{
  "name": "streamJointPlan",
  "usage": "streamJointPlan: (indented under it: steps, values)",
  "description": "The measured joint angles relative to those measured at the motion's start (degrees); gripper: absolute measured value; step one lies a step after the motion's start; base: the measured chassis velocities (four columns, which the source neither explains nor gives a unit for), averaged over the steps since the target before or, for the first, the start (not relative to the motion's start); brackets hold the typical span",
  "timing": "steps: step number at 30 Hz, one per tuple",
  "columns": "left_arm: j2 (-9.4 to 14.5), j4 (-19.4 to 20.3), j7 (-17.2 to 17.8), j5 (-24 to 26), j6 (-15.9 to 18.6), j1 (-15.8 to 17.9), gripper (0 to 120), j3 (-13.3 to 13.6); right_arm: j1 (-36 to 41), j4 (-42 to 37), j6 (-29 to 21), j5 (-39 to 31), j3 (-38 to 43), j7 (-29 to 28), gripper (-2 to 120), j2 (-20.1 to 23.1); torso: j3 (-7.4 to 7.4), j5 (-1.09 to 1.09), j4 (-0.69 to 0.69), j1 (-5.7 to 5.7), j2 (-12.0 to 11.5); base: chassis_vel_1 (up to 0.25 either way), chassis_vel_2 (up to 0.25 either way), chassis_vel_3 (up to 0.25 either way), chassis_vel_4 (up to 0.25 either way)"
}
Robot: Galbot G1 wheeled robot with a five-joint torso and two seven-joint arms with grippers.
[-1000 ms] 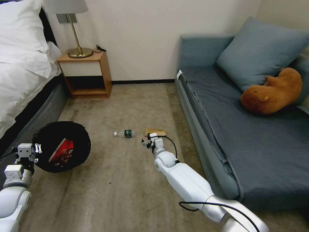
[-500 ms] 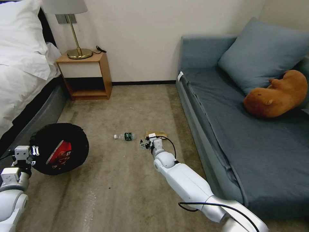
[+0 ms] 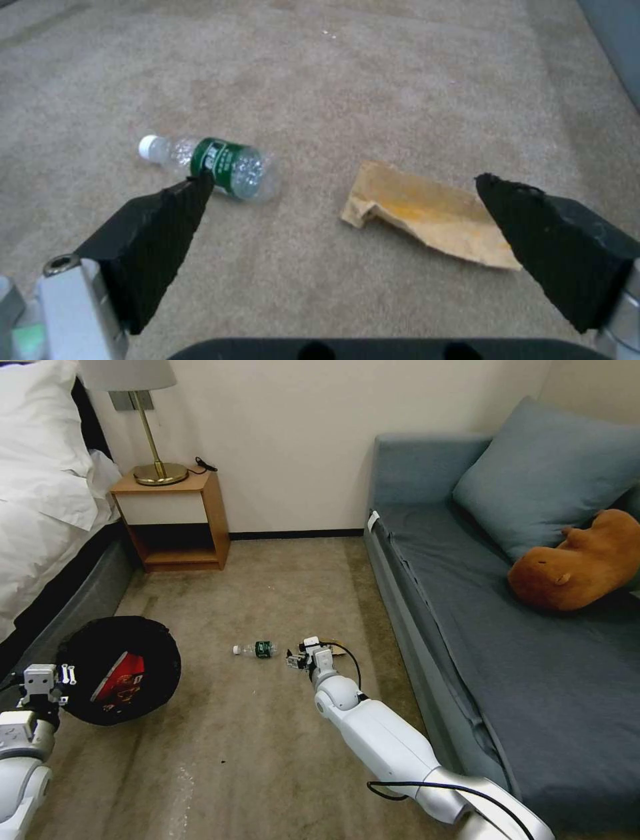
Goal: Pick up the trash bin, then pick up the garbage on the floor and place it into the trash bin.
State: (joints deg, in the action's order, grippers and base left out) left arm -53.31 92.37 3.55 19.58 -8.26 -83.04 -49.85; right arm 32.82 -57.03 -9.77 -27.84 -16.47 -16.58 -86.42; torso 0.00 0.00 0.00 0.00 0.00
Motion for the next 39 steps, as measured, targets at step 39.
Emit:
streamJointPlan:
  steps: [39]
  values:
    - [-0.4,1.0,0.1,-0.7,1.3,0.7,5,0.8,-1.1,1.5,0.2,1.5,-0.9,1.5,100,0.2,0.00,0.01,0.01,0.00,0.0,-0.079,0.086,0.082,-0.081]
